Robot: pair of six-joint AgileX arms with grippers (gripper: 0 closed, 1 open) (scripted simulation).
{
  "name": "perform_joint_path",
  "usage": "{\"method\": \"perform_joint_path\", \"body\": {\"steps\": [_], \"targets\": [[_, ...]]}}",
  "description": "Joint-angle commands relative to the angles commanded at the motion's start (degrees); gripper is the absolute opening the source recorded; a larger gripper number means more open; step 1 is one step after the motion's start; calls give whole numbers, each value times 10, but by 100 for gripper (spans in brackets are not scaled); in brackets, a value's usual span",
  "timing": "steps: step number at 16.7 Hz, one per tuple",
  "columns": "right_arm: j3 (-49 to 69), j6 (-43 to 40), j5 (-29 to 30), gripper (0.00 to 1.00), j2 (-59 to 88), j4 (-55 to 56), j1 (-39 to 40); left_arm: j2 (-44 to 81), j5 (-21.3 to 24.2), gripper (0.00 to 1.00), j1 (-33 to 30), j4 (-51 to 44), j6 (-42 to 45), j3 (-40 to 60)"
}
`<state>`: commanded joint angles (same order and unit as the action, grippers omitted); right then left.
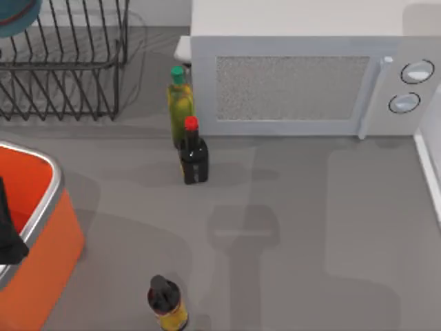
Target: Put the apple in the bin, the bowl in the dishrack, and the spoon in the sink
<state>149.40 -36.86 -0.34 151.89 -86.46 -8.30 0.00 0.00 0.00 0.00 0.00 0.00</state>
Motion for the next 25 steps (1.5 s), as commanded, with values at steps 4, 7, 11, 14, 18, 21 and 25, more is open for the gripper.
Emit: {"method": "perform_joint_path", "body": {"steps": [4,7,11,14,18,21,25], "targets": [[-80,-2,0,0,-24,59,-1,0,0,100,0,0,0,0],[-86,-2,0,0,-26,64,-1,0,0,100,0,0,0,0],[-86,-2,0,23,-26,64,-1,0,0,100,0,0,0,0],[-86,-2,0,45,-26,64,-1,0,0,100,0,0,0,0],[-86,-2,0,75,-26,64,-1,0,0,100,0,0,0,0],[-86,-2,0,98,-26,64,-1,0,0,100,0,0,0,0],[-86,-2,0,100,-26,64,-1,0,0,100,0,0,0,0]]}}
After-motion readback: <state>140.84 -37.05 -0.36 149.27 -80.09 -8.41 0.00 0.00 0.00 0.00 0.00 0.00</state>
